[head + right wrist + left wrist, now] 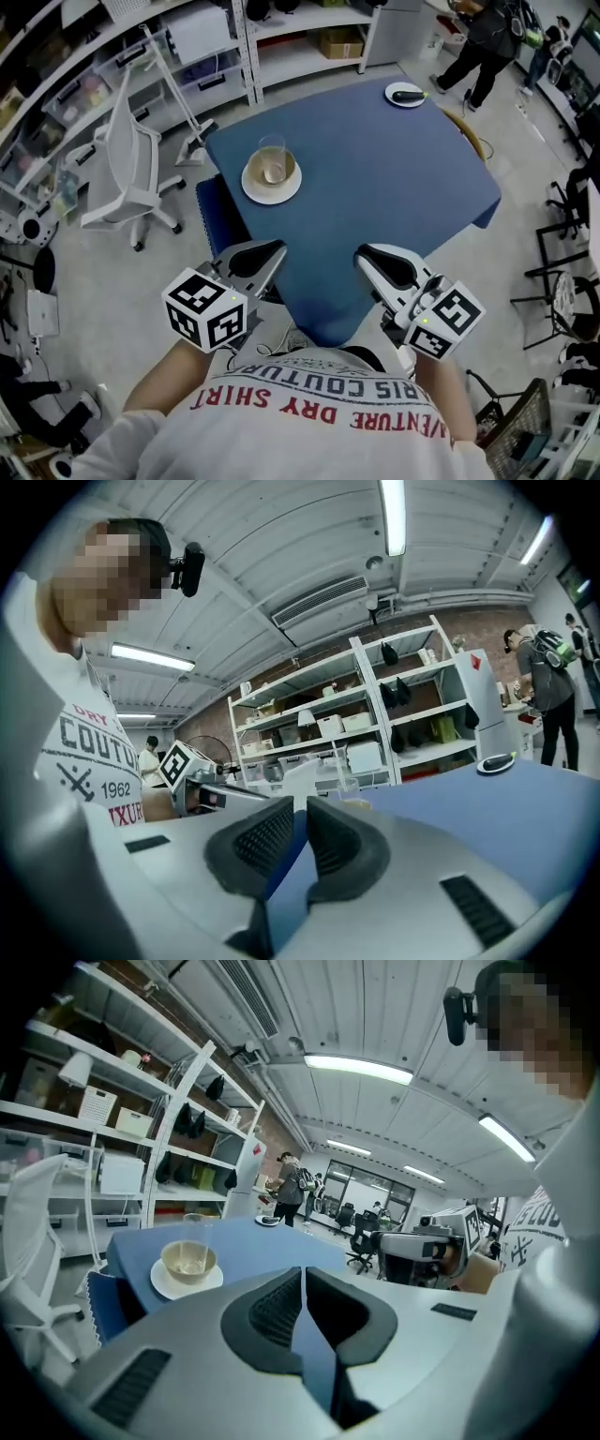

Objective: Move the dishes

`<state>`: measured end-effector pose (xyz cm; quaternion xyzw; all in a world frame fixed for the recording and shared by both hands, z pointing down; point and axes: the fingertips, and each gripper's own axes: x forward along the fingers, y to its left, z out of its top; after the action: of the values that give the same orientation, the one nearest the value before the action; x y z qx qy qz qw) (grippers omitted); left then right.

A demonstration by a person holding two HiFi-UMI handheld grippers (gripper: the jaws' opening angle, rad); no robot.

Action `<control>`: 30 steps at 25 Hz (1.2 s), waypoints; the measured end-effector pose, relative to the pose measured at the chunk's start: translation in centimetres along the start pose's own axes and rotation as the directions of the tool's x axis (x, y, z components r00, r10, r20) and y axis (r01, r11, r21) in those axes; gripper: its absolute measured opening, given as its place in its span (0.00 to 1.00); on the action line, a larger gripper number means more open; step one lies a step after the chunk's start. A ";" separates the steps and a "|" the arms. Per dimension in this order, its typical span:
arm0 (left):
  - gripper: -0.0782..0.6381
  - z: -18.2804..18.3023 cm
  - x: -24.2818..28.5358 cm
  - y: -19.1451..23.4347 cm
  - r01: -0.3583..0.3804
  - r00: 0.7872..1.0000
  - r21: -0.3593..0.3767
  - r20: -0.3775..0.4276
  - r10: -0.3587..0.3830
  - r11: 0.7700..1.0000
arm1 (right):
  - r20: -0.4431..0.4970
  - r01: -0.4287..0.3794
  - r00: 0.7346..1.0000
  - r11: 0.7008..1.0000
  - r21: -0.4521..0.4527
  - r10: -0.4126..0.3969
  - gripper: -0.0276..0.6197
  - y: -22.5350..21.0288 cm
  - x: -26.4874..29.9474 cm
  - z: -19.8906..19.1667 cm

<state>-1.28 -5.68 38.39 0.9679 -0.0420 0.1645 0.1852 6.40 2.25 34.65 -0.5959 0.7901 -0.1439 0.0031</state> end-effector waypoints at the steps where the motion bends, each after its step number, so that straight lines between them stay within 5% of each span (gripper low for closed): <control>1: 0.16 0.3 0.2 0.5 -0.016 1.000 -0.005 0.005 0.016 1.000 | -0.006 -0.014 1.000 1.000 -0.007 0.014 0.09 -0.6 0.7 0.3; 5: 0.16 1.5 0.2 3.0 -0.110 0.993 -0.032 0.030 0.111 0.993 | -0.057 -0.075 0.996 0.997 -0.027 0.073 0.30 -3.7 4.1 1.0; 13: 0.16 2.7 -0.7 7.2 -0.312 0.944 -0.150 0.062 0.324 0.938 | -0.178 -0.265 0.953 0.958 -0.105 0.244 0.48 -6.4 11.6 1.2; 23: 0.16 0.9 -2.5 10.1 -0.469 0.855 -0.325 0.066 0.515 0.821 | -0.286 -0.345 0.912 0.927 -0.147 0.294 0.52 -10.7 22.2 -2.4; 30: 0.16 0.2 -3.4 10.0 -0.516 0.813 -0.360 0.079 0.576 0.777 | -0.327 -0.363 0.897 0.918 -0.160 0.298 0.52 -11.9 27.0 -4.4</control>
<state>-5.84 -14.98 40.55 0.8807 -0.3653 0.1117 0.2801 9.06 -25.15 46.11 -0.4206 0.8825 -0.1417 -0.1556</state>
